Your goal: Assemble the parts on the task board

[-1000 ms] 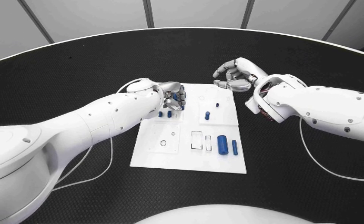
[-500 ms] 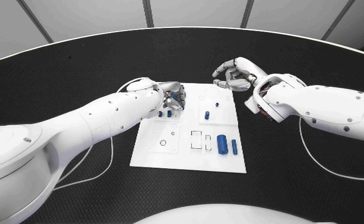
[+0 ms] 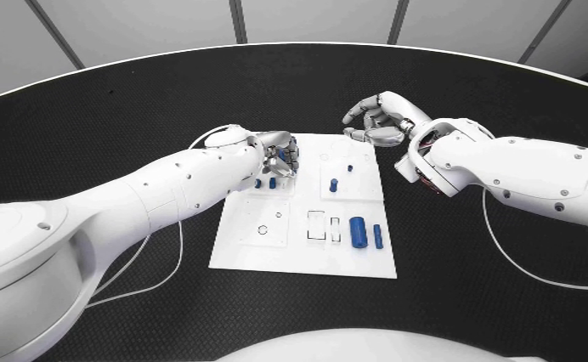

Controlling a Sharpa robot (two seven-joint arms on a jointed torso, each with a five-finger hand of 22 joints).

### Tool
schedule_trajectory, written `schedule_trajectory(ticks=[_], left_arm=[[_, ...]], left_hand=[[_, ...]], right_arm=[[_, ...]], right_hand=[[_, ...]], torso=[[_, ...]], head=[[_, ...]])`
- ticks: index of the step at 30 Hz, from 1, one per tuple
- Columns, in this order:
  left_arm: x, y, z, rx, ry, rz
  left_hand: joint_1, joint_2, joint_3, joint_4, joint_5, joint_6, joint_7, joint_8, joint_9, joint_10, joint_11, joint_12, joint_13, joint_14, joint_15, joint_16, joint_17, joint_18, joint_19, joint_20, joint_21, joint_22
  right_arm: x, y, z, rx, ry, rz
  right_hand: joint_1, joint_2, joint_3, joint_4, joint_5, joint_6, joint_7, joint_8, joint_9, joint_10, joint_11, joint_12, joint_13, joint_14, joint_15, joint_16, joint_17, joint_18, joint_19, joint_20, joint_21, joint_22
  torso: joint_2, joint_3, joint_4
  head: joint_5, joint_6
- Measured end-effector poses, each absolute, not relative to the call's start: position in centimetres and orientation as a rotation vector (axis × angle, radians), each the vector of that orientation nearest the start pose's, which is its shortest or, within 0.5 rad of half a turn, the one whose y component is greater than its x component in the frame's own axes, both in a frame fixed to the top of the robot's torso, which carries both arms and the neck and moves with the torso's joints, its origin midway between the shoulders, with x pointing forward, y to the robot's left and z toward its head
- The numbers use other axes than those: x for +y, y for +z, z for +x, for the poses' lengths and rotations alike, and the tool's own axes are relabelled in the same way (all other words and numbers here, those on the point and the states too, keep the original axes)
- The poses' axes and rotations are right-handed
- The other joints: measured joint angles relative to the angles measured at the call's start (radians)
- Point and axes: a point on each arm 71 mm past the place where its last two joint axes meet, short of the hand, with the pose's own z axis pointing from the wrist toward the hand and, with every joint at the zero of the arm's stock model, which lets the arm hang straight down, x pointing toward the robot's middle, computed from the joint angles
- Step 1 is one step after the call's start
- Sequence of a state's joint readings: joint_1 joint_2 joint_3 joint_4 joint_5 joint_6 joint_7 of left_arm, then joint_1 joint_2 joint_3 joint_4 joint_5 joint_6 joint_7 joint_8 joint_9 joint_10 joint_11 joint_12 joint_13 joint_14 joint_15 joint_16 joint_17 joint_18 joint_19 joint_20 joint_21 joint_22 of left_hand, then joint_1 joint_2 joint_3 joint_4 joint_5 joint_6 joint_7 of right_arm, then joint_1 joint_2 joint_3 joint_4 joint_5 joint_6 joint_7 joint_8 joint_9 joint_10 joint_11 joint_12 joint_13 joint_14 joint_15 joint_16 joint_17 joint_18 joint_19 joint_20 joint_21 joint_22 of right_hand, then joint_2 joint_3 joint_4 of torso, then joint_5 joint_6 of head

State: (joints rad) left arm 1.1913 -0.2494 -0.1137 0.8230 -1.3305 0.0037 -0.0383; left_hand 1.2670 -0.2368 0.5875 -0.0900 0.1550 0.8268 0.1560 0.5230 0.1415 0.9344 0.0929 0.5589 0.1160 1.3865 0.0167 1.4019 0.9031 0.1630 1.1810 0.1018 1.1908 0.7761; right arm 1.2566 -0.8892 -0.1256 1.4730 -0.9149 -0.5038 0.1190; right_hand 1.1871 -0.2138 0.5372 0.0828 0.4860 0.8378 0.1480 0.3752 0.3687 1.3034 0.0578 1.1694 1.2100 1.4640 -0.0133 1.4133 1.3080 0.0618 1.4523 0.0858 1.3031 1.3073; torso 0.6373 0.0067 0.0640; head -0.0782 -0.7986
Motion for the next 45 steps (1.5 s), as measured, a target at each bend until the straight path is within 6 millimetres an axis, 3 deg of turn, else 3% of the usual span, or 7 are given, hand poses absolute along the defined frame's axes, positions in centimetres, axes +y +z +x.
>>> schedule_trajectory(ticks=[6, 8, 17, 23, 26, 30, 45], left_arm=[[7.70, -25.91, 56.03, 2.021, -0.599, 0.228], [7.64, -25.89, 56.04, 2.016, -0.594, 0.232], [7.64, -25.96, 56.06, 1.981, -0.568, 0.244], [7.60, -26.13, 55.98, 1.973, -0.565, 0.244], [7.56, -26.22, 55.93, 1.971, -0.565, 0.245], [7.48, -26.32, 55.85, 1.971, -0.568, 0.247], [7.49, -26.63, 55.70, 1.969, -0.561, 0.261]], left_hand=[[-0.005, -0.005, -0.006, 0.000, 0.000, -0.001, 0.001, -0.004, 0.000, 0.000, 0.000, 0.002, 0.009, 0.000, 0.000, 0.000, 0.000, 0.000, 0.000, 0.000, 0.000, 0.000], [-0.005, -0.005, -0.006, 0.000, 0.000, -0.003, 0.003, -0.004, 0.000, 0.000, 0.000, 0.002, 0.054, 0.000, 0.000, 0.000, 0.000, 0.000, 0.000, 0.000, 0.000, 0.001], [-0.005, -0.004, -0.008, 0.003, -0.001, -0.001, 0.000, -0.004, 0.004, 0.000, 0.000, 0.007, 0.091, 0.009, -0.002, 0.000, 0.016, 0.000, 0.014, 0.003, 0.017, 0.033], [0.008, 0.008, -0.010, 0.005, -0.005, 0.004, -0.005, -0.004, 0.007, 0.006, -0.006, 0.011, 0.128, 0.013, -0.006, 0.000, 0.012, 0.000, 0.025, 0.000, 0.026, 0.047], [0.030, 0.030, -0.005, 0.000, -0.003, 0.010, -0.010, -0.004, 0.009, 0.007, -0.007, 0.011, 0.151, 0.016, -0.009, 0.000, 0.009, 0.000, 0.032, 0.000, 0.029, 0.055], [0.030, 0.030, 0.000, -0.005, -0.002, 0.011, -0.010, -0.004, 0.010, 0.011, -0.011, 0.013, 0.166, 0.018, -0.011, 0.000, 0.008, -0.016, 0.036, -0.003, 0.033, 0.060], [0.060, 0.059, 0.051, -0.038, 0.003, 0.028, -0.010, -0.004, 0.014, 0.031, -0.017, 0.016, 0.207, 0.023, -0.016, 0.000, -0.001, -0.016, 0.042, -0.010, 0.046, 0.073]], right_arm=[[-24.56, -17.88, 49.56, 1.550, 0.877, 0.312], [-24.56, -17.87, 49.55, 1.550, 0.877, 0.312], [-24.60, -17.87, 49.52, 1.550, 0.877, 0.312], [-24.60, -17.87, 49.51, 1.550, 0.878, 0.312], [-24.60, -17.86, 49.50, 1.551, 0.878, 0.312], [-24.60, -17.86, 49.50, 1.551, 0.878, 0.312], [-24.61, -17.86, 49.50, 1.551, 0.878, 0.312]], right_hand=[[0.000, 0.000, 0.000, 0.000, 0.000, 0.000, 0.000, 0.000, 0.000, 0.000, 0.000, 0.000, 0.000, 0.000, 0.000, 0.000, 0.000, 0.000, 0.000, 0.000, 0.000, 0.000], [0.000, 0.000, 0.000, 0.000, 0.000, 0.000, 0.000, 0.000, 0.000, 0.000, 0.000, 0.000, 0.000, 0.000, 0.000, 0.000, 0.000, 0.000, 0.000, 0.000, 0.000, 0.000], [0.000, 0.000, 0.003, -0.003, 0.000, 0.000, 0.000, 0.000, 0.000, 0.000, 0.000, 0.000, -0.001, 0.003, -0.003, 0.000, 0.000, 0.000, 0.000, 0.000, 0.000, 0.000], [0.000, 0.000, 0.003, -0.003, 0.000, 0.000, 0.000, 0.004, 0.000, 0.000, 0.000, 0.000, -0.001, 0.003, -0.003, 0.000, 0.000, 0.000, 0.000, 0.000, 0.000, 0.000], [0.000, 0.000, 0.003, -0.003, 0.000, 0.000, 0.000, 0.004, 0.000, 0.000, 0.000, 0.000, -0.001, 0.003, -0.003, 0.000, 0.000, 0.000, 0.000, 0.000, 0.000, 0.000], [0.000, 0.000, 0.003, -0.003, 0.000, 0.000, 0.000, 0.004, 0.000, 0.000, 0.000, 0.000, -0.001, 0.003, -0.003, 0.000, 0.000, 0.000, 0.000, 0.000, 0.000, 0.000], [0.000, 0.000, 0.003, -0.003, 0.004, 0.000, 0.000, 0.004, 0.000, 0.000, 0.000, 0.000, -0.001, 0.003, -0.003, 0.000, 0.000, 0.000, 0.000, 0.000, 0.000, 0.000]], torso=[[0.000, 0.0000, -0.0002], [0.000, 0.0000, -0.0002], [0.000, 0.0003, -0.0001], [0.000, 0.0004, -0.0002], [0.000, 0.0003, -0.0002], [0.000, 0.0001, -0.0005], [-0.001, 0.0001, -0.0004]], head=[[0.000, -0.001], [0.000, -0.001], [-0.002, -0.004], [-0.003, -0.006], [-0.003, -0.006], [-0.003, -0.008], [-0.005, -0.010]])
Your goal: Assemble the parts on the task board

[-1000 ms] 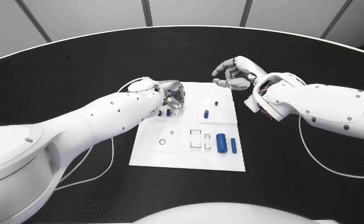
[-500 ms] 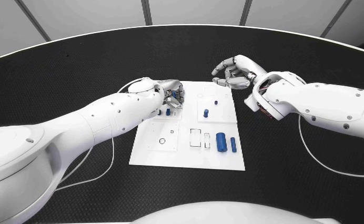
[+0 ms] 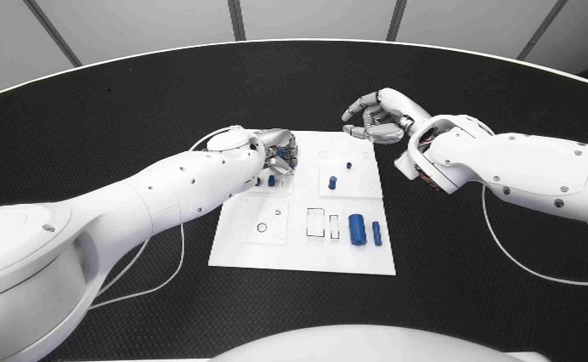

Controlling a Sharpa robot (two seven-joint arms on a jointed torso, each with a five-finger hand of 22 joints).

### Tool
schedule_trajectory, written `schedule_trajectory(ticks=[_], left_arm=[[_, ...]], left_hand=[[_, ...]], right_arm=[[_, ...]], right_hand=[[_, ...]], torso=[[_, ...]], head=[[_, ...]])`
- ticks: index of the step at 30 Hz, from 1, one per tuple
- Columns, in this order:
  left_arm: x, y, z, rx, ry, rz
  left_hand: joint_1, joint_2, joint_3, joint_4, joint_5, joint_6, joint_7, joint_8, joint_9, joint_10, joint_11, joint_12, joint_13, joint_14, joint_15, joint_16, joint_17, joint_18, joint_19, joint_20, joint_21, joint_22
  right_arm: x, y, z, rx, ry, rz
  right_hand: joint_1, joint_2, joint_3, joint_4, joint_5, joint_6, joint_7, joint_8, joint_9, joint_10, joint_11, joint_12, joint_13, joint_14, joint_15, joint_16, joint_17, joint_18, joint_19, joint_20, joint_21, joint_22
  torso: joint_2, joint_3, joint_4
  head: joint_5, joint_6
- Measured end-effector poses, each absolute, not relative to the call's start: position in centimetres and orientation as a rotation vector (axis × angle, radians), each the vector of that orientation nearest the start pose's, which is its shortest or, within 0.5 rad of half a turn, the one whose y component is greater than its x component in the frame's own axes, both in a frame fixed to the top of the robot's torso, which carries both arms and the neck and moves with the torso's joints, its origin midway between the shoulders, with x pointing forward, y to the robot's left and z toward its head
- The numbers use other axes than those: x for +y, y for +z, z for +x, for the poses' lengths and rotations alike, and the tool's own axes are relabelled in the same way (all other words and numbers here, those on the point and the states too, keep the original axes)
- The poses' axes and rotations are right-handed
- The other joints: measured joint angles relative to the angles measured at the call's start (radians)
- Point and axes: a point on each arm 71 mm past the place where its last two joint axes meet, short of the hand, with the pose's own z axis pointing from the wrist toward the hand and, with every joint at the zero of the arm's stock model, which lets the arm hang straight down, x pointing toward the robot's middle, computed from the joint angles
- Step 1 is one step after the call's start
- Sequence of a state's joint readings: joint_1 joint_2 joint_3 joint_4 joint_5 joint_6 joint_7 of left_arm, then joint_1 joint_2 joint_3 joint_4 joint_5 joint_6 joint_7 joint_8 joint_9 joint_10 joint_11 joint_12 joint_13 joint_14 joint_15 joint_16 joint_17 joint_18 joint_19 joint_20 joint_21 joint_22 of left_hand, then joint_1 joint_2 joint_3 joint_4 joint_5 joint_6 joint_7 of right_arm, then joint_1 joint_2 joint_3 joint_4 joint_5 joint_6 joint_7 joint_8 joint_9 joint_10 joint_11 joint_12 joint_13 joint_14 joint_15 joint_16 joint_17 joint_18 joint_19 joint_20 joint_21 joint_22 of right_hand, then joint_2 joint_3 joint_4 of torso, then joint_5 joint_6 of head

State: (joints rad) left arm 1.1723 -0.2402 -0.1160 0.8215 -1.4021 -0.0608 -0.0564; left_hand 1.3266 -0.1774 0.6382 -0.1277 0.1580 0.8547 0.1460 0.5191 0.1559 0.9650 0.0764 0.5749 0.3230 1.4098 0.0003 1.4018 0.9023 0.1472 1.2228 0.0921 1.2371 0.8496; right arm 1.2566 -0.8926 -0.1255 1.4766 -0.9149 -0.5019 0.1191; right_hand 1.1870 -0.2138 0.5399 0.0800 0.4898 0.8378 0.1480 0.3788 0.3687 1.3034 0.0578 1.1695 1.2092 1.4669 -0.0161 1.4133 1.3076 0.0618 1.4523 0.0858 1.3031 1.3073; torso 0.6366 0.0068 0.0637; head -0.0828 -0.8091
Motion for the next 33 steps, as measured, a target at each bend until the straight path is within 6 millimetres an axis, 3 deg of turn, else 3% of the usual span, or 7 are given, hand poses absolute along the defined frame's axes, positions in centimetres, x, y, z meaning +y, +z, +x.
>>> schedule_trajectory(ticks=[11, 31, 33], left_arm=[[7.46, -26.68, 55.65, 1.973, -0.564, 0.267], [7.86, -26.58, 55.72, 1.950, -0.571, 0.260], [7.96, -26.56, 55.72, 1.947, -0.571, 0.259]], left_hand=[[0.000, 0.000, 0.013, -0.003, 0.000, 0.017, -0.005, 0.000, 0.005, 0.018, -0.004, 0.000, 0.001, 0.002, -0.002, 0.000, -0.011, 0.000, 0.008, -0.001, 0.008, 0.014], [0.014, 0.021, 0.042, -0.016, 0.000, 0.055, -0.012, -0.004, 0.015, 0.056, -0.008, -0.011, -0.002, 0.007, -0.007, 0.000, -0.036, 0.000, 0.019, -0.005, 0.026, 0.040], [0.015, 0.023, 0.043, -0.016, 0.000, 0.057, -0.011, -0.005, 0.015, 0.058, -0.007, -0.011, -0.040, 0.007, -0.007, 0.000, -0.036, 0.000, 0.019, -0.005, 0.026, 0.040]], right_arm=[[-24.61, -17.86, 49.51, 1.551, 0.878, 0.312], [-24.66, -17.87, 49.56, 1.548, 0.876, 0.312], [-24.68, -17.87, 49.57, 1.548, 0.876, 0.312]], right_hand=[[0.000, 0.000, 0.000, 0.000, 0.000, 0.000, 0.000, 0.000, 0.000, 0.000, 0.000, 0.000, 0.000, 0.000, 0.000, 0.000, 0.000, 0.000, 0.000, 0.000, 0.000, 0.000], [0.000, 0.000, 0.000, 0.000, 0.000, 0.000, 0.000, 0.000, 0.000, 0.000, 0.000, 0.000, 0.000, 0.000, 0.000, 0.000, 0.000, 0.000, 0.000, 0.000, 0.000, 0.000], [0.000, 0.000, 0.000, 0.000, 0.000, 0.000, 0.000, 0.000, 0.000, 0.000, 0.000, 0.000, 0.000, 0.000, 0.000, 0.000, 0.000, 0.000, 0.000, 0.000, 0.000, 0.000]], torso=[[0.000, -0.0001, 0.0000], [-0.001, 0.0005, 0.0002], [-0.001, 0.0004, 0.0003]], head=[[0.001, 0.000], [0.003, 0.001], [0.003, 0.001]])
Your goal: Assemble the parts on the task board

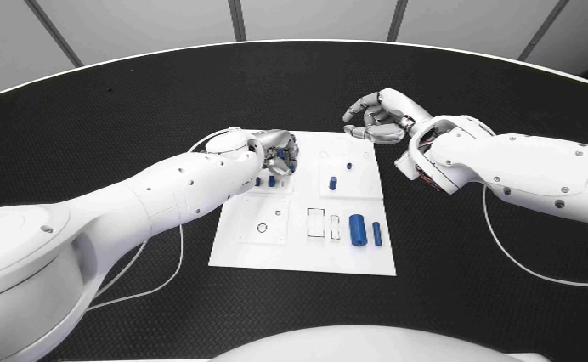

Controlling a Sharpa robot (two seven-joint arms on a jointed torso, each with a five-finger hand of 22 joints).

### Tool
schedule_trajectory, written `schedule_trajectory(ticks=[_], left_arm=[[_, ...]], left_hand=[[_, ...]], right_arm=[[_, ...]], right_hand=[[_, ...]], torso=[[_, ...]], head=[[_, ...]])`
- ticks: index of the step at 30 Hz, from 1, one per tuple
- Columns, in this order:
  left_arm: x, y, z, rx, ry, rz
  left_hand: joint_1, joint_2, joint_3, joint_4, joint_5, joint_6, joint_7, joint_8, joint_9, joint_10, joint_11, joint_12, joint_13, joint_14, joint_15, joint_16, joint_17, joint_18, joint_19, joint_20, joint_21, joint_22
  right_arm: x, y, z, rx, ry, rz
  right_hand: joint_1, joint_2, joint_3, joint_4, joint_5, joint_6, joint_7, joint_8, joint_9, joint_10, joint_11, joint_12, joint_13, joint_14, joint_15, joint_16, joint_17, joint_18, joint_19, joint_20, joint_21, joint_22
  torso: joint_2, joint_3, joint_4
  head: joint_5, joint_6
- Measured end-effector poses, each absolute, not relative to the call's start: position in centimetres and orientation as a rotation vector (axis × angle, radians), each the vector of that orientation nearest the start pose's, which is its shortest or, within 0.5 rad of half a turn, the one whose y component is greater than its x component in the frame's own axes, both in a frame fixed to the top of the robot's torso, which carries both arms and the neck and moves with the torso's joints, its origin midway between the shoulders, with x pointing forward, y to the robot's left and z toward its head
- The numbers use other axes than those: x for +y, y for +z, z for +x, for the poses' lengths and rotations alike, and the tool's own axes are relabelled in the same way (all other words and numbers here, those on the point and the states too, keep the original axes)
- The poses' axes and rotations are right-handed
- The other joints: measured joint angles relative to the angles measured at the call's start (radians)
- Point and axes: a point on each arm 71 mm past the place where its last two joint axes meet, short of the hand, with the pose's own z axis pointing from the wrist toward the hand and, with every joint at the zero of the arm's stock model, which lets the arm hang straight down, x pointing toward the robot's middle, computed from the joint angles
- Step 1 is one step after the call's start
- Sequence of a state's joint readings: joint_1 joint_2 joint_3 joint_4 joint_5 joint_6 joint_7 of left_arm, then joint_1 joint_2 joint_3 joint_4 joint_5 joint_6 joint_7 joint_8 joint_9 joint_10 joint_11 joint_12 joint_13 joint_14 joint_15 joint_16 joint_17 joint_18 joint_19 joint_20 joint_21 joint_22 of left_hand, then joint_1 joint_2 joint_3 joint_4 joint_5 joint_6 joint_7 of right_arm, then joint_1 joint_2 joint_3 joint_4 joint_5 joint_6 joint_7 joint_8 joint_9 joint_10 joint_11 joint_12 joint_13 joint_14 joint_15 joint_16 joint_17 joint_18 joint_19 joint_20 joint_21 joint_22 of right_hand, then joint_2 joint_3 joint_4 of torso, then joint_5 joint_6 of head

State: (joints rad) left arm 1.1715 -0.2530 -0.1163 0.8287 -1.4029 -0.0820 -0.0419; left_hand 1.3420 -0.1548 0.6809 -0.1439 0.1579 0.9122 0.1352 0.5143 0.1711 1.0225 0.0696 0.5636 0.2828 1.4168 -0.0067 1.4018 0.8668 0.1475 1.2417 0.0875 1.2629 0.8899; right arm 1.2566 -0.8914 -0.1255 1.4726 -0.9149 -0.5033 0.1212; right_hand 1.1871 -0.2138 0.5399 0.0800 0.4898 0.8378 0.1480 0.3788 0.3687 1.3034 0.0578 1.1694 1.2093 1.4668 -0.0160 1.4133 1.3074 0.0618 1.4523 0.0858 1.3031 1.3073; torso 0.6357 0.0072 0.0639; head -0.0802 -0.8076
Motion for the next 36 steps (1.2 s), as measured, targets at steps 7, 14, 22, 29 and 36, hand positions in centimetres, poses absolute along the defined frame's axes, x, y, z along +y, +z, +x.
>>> schedule_trajectory(ticks=[7, 14, 22, 29, 36], left_arm=[[8.4, -26.4, 55.6, 1.942, -0.578, 0.248], [8.9, -26.1, 55.5, 1.940, -0.597, 0.223], [9.5, -25.6, 55.6, 1.946, -0.613, 0.185], [9.9, -25.6, 55.9, 1.956, -0.594, 0.170], [10.1, -25.6, 55.9, 1.962, -0.587, 0.166]], left_hand=[[0.000, 0.000, 0.001, -0.001, 0.000, 0.007, 0.000, 0.002, 0.002, 0.005, 0.002, 0.000, -0.145, 0.000, 0.000, 0.000, -0.001, 0.000, 0.000, 0.000, 0.000, 0.000], [-0.014, -0.003, 0.001, -0.001, 0.000, 0.013, 0.007, -0.003, 0.001, 0.005, 0.002, -0.010, -0.156, 0.000, 0.000, 0.000, -0.002, 0.000, 0.000, 0.000, 0.000, 0.000], [-0.019, -0.008, -0.002, 0.002, 0.000, 0.010, 0.004, -0.007, 0.001, 0.005, 0.002, -0.014, -0.155, 0.000, 0.000, 0.000, -0.004, 0.000, 0.000, 0.000, 0.000, -0.002], [-0.025, -0.013, -0.004, 0.004, 0.000, 0.010, 0.004, -0.012, 0.001, 0.005, 0.002, -0.021, -0.155, 0.000, 0.000, 0.000, -0.003, 0.000, 0.000, 0.000, 0.000, -0.010], [-0.042, -0.030, -0.017, 0.001, -0.018, -0.008, 0.014, -0.036, 0.001, 0.000, 0.007, -0.046, -0.160, 0.004, 0.004, 0.000, 0.027, 0.000, -0.014, 0.003, -0.011, -0.037]], right_arm=[[-24.8, -17.9, 49.6, 1.548, 0.874, 0.312], [-24.9, -17.9, 49.7, 1.547, 0.869, 0.312], [-25.1, -17.9, 49.8, 1.546, 0.865, 0.314], [-25.1, -17.9, 49.8, 1.546, 0.865, 0.314], [-25.2, -17.9, 49.7, 1.546, 0.864, 0.315]], right_hand=[[0.000, 0.000, 0.000, 0.000, 0.000, 0.000, 0.000, 0.000, 0.000, 0.000, 0.000, 0.000, 0.000, 0.000, 0.000, 0.000, 0.000, 0.000, 0.000, 0.000, 0.000, 0.000], [0.000, 0.000, 0.000, 0.000, 0.000, 0.002, -0.002, 0.004, 0.000, 0.000, 0.000, 0.000, 0.000, 0.000, 0.000, 0.000, 0.000, 0.000, 0.000, 0.000, 0.000, 0.000], [-0.004, 0.004, 0.000, 0.000, 0.000, 0.004, -0.004, 0.004, 0.000, 0.000, 0.000, 0.000, 0.000, 0.000, 0.000, 0.000, 0.000, 0.000, 0.000, 0.000, 0.000, 0.001], [-0.004, 0.004, 0.000, 0.000, 0.000, 0.004, -0.004, 0.004, 0.000, 0.000, 0.000, 0.000, 0.000, 0.000, 0.000, 0.000, 0.000, 0.000, 0.000, 0.000, 0.000, 0.001], [-0.004, 0.004, 0.000, 0.000, 0.000, 0.004, -0.004, 0.004, 0.000, 0.000, 0.000, 0.000, 0.000, 0.000, 0.000, 0.000, 0.000, 0.000, 0.000, 0.000, 0.000, 0.001]], torso=[[-0.002, -0.0003, 0.0017], [-0.003, -0.0002, 0.0017], [-0.005, 0.0000, 0.0024], [-0.003, 0.0000, 0.0019], [-0.003, 0.0001, 0.0015]], head=[[0.000, 0.002], [0.002, 0.006], [0.003, 0.010], [0.005, 0.013], [0.006, 0.014]])
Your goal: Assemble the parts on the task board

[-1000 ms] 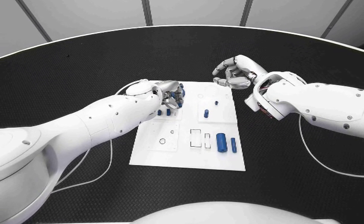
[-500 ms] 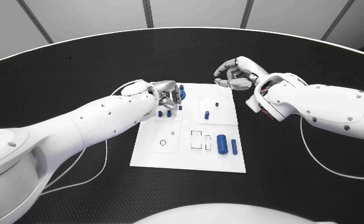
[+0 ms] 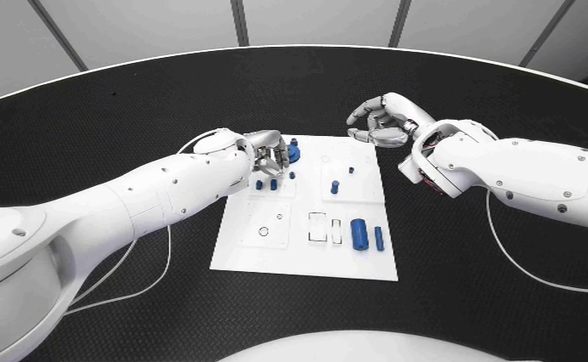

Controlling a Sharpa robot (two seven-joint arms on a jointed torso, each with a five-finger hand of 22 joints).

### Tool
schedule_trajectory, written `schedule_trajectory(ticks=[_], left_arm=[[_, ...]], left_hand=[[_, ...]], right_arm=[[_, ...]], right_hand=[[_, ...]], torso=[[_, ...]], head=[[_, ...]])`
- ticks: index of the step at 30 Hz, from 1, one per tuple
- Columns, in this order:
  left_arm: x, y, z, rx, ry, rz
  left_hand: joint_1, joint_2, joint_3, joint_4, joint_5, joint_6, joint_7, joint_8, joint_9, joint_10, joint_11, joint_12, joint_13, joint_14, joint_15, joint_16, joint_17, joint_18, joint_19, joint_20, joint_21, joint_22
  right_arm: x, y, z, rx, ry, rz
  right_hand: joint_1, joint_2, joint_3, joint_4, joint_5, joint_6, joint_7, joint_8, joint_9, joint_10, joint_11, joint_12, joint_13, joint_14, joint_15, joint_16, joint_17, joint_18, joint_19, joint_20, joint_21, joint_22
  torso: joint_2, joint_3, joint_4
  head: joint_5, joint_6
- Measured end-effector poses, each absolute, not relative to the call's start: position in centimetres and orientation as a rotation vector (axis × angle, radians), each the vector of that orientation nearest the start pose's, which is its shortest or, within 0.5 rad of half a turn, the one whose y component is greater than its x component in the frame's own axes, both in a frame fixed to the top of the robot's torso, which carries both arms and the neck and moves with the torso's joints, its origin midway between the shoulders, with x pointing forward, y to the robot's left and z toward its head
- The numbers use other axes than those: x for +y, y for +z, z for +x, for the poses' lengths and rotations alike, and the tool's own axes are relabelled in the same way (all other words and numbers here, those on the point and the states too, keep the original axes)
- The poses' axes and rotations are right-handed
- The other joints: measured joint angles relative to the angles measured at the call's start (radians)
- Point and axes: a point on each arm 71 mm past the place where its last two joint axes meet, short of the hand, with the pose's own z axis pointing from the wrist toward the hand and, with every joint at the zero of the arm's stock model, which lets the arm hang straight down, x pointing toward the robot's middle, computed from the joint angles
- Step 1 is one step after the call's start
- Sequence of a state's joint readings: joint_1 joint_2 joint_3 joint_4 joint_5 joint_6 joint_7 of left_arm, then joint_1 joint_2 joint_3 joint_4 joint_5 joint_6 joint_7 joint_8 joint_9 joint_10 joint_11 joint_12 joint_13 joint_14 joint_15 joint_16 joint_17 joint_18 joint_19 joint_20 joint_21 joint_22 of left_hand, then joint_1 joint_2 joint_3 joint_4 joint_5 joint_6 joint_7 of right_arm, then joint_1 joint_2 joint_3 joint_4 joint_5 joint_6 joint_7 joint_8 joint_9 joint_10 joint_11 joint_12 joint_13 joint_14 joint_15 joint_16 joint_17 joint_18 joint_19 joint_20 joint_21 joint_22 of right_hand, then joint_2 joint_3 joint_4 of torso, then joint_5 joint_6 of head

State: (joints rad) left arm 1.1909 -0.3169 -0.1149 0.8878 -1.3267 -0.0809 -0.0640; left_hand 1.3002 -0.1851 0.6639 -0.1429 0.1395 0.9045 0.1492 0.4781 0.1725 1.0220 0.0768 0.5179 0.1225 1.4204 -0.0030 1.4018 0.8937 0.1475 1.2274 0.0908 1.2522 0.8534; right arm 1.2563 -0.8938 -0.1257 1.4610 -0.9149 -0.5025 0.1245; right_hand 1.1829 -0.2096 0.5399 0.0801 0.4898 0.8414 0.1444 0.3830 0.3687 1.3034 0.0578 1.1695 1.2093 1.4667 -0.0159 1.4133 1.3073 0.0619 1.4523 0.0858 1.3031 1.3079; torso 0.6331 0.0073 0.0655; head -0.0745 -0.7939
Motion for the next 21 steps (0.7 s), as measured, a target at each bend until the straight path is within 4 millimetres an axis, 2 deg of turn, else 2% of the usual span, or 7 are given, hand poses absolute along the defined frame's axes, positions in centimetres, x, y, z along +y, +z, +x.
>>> schedule_trajectory(ticks=[1, 3, 8, 13, 18, 21], left_arm=[[10.05, -25.58, 55.88, 1.966, -0.591, 0.170], [9.97, -25.58, 55.78, 1.971, -0.597, 0.175], [9.79, -25.61, 55.53, 1.986, -0.613, 0.186], [9.72, -25.60, 55.41, 1.988, -0.621, 0.190], [9.44, -25.54, 55.40, 1.981, -0.625, 0.190], [9.21, -25.51, 55.45, 1.973, -0.627, 0.188]], left_hand=[[-0.017, -0.017, -0.018, -0.001, -0.054, -0.010, 0.001, -0.003, 0.000, -0.008, 0.004, -0.007, -0.002, -0.002, 0.002, 0.000, -0.002, 0.000, -0.002, 0.002, -0.006, -0.009], [-0.029, -0.029, -0.022, 0.004, 0.004, -0.045, 0.011, -0.029, -0.005, -0.037, 0.018, -0.036, -0.012, -0.013, 0.013, 0.000, -0.020, 0.000, -0.019, 0.012, -0.024, -0.036], [-0.062, -0.062, -0.073, 0.016, 0.011, -0.065, 0.018, -0.047, -0.009, -0.060, 0.030, -0.053, -0.016, -0.022, 0.021, 0.000, -0.040, 0.000, -0.031, 0.023, -0.040, -0.064], [-0.067, -0.067, -0.126, 0.028, 0.011, -0.076, 0.022, -0.055, -0.008, -0.078, 0.030, -0.058, -0.016, -0.025, 0.025, 0.000, -0.041, 0.000, -0.035, 0.027, -0.047, -0.078], [-0.067, -0.067, -0.138, 0.030, 0.011, -0.076, 0.022, -0.055, -0.007, -0.081, 0.030, -0.058, -0.014, -0.025, 0.025, 0.000, -0.040, 0.000, -0.035, 0.027, -0.047, -0.079], [-0.057, -0.057, -0.145, 0.037, 0.011, -0.076, 0.022, -0.055, -0.004, -0.080, 0.030, -0.058, -0.011, -0.025, 0.025, 0.000, -0.032, 0.000, -0.035, 0.027, -0.047, -0.074]], right_arm=[[-25.18, -17.93, 49.74, 1.546, 0.864, 0.315], [-25.22, -17.92, 49.73, 1.545, 0.863, 0.315], [-25.25, -17.91, 49.71, 1.545, 0.863, 0.316], [-25.26, -17.91, 49.71, 1.544, 0.863, 0.316], [-25.21, -17.91, 49.70, 1.545, 0.864, 0.315], [-25.16, -17.91, 49.69, 1.545, 0.865, 0.315]], right_hand=[[0.000, 0.000, 0.000, 0.000, 0.000, 0.000, 0.000, 0.000, 0.000, 0.000, 0.000, 0.000, 0.000, 0.000, 0.000, 0.000, 0.000, 0.000, 0.000, 0.000, 0.000, 0.000], [0.000, 0.000, 0.000, 0.000, 0.000, 0.000, 0.000, 0.000, 0.000, 0.000, 0.000, 0.000, 0.000, 0.000, 0.000, 0.000, 0.000, 0.000, 0.000, 0.000, 0.000, 0.000], [0.000, 0.000, 0.000, 0.000, 0.000, 0.000, 0.000, 0.000, 0.000, 0.000, 0.000, 0.000, 0.000, 0.000, 0.000, 0.000, 0.000, 0.000, 0.000, 0.000, 0.000, 0.000], [0.000, 0.000, 0.000, 0.000, 0.000, 0.000, 0.000, 0.000, 0.000, 0.000, 0.000, 0.000, 0.000, 0.000, 0.000, 0.000, 0.001, 0.000, 0.000, 0.000, 0.000, 0.000], [0.000, 0.000, 0.000, 0.000, 0.000, 0.000, 0.000, 0.000, 0.000, 0.003, -0.003, 0.000, -0.002, 0.000, 0.000, 0.000, 0.001, 0.000, 0.000, 0.000, 0.000, 0.000], [0.000, 0.000, 0.000, 0.000, 0.000, 0.000, 0.000, 0.000, 0.000, 0.003, -0.003, 0.000, -0.002, 0.000, 0.000, 0.000, 0.001, 0.000, 0.000, 0.000, 0.000, 0.000]], torso=[[0.000, 0.0000, 0.0000], [0.000, -0.0002, 0.0001], [0.000, -0.0004, 0.0003], [0.000, -0.0005, 0.0008], [0.000, -0.0006, 0.0002], [0.001, -0.0006, -0.0010]], head=[[0.000, 0.000], [0.000, 0.000], [-0.002, 0.000], [-0.002, -0.001], [-0.001, -0.001], [0.000, 0.001]])
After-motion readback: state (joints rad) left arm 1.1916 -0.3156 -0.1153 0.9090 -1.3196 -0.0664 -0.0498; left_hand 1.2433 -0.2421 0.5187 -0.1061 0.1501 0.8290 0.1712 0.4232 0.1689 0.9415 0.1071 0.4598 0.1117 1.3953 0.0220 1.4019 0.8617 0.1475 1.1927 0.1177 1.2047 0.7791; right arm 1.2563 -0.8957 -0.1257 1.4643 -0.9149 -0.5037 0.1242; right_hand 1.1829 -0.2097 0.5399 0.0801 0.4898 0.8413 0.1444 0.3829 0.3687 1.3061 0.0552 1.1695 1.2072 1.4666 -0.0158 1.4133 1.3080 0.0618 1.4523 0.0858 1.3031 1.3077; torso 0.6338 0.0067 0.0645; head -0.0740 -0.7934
